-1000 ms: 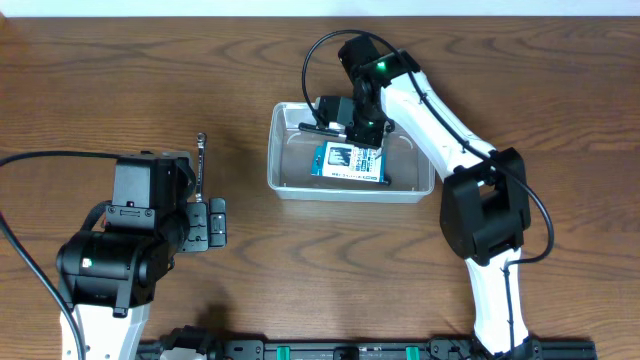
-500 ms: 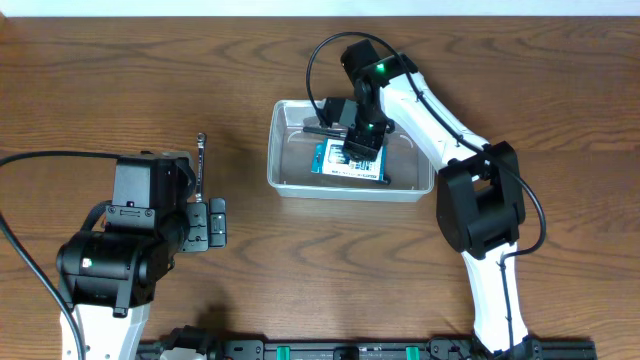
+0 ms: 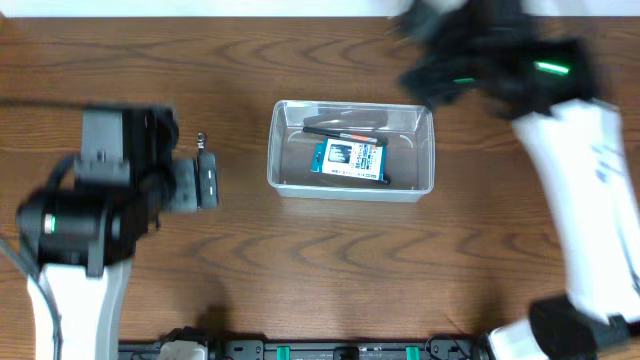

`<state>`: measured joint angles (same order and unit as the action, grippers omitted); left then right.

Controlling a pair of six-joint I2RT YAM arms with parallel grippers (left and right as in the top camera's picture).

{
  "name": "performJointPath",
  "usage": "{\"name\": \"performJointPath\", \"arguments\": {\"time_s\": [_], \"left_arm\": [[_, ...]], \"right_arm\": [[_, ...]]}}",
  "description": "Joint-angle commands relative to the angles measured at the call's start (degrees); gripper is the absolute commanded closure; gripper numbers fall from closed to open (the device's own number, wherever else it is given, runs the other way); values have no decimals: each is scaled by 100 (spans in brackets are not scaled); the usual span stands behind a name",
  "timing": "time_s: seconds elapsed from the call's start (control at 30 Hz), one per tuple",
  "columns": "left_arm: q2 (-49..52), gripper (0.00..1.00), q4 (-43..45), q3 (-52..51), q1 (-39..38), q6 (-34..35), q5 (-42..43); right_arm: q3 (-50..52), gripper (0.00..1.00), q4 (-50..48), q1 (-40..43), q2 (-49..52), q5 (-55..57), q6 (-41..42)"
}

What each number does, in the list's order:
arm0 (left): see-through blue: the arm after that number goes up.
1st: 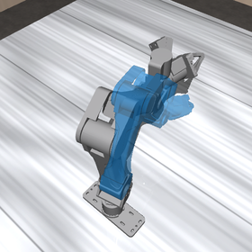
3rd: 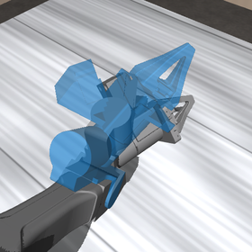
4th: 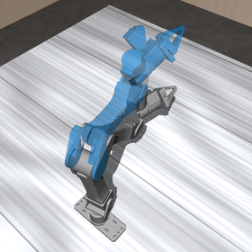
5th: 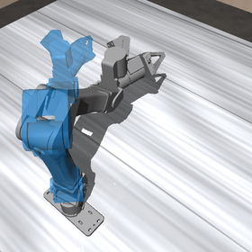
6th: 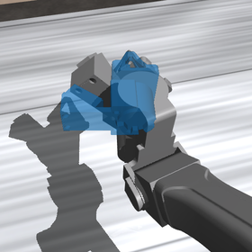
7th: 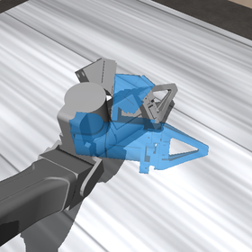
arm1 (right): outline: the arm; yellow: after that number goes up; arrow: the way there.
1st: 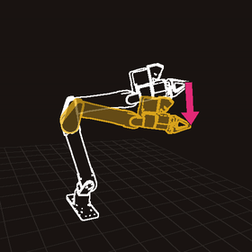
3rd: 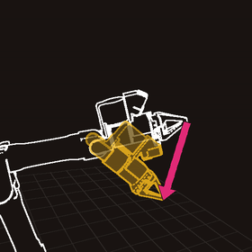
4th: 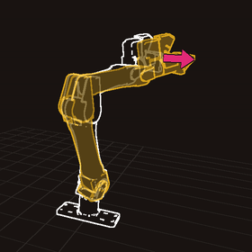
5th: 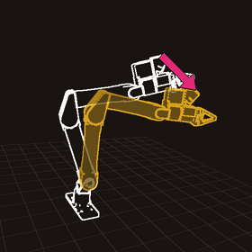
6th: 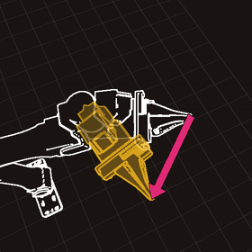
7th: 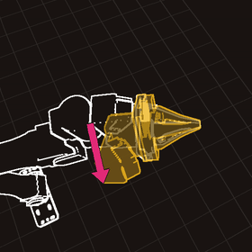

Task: Pack container
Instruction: 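Carry the hammer with the right gripper into the container and release, then lower the left gripper onto the silver wrench and grasp it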

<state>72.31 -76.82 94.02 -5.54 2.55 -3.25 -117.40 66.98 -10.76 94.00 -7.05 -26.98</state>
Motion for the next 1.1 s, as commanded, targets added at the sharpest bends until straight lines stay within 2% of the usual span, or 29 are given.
{"name": "performJointPath", "arguments": {"time_s": [0.0,0.17,0.27,0.37,0.73,0.9,1.07], "left_arm": [[1003,2,98,199,304,-210,-50],[2153,2,697,142,581,-387,-48],[2614,2,1062,-13,579,-804,-48],[2968,2,1360,-232,610,-920,-50],[3121,2,2946,-1915,942,-1349,-42],[3171,2,3543,-2426,1010,-1349,-22],[3399,2,3650,-2520,1010,-1318,-20]], "right_arm": [[87,1,407,861,-63,15,1464],[190,1,828,1985,-55,15,2162],[339,1,859,2391,-15,15,2229],[575,1,852,2640,55,17,2225],[2422,1,160,2745,81,42,2221],[2815,1,-87,2741,81,57,2216],[2850,1,-127,2741,81,90,2175]]}}
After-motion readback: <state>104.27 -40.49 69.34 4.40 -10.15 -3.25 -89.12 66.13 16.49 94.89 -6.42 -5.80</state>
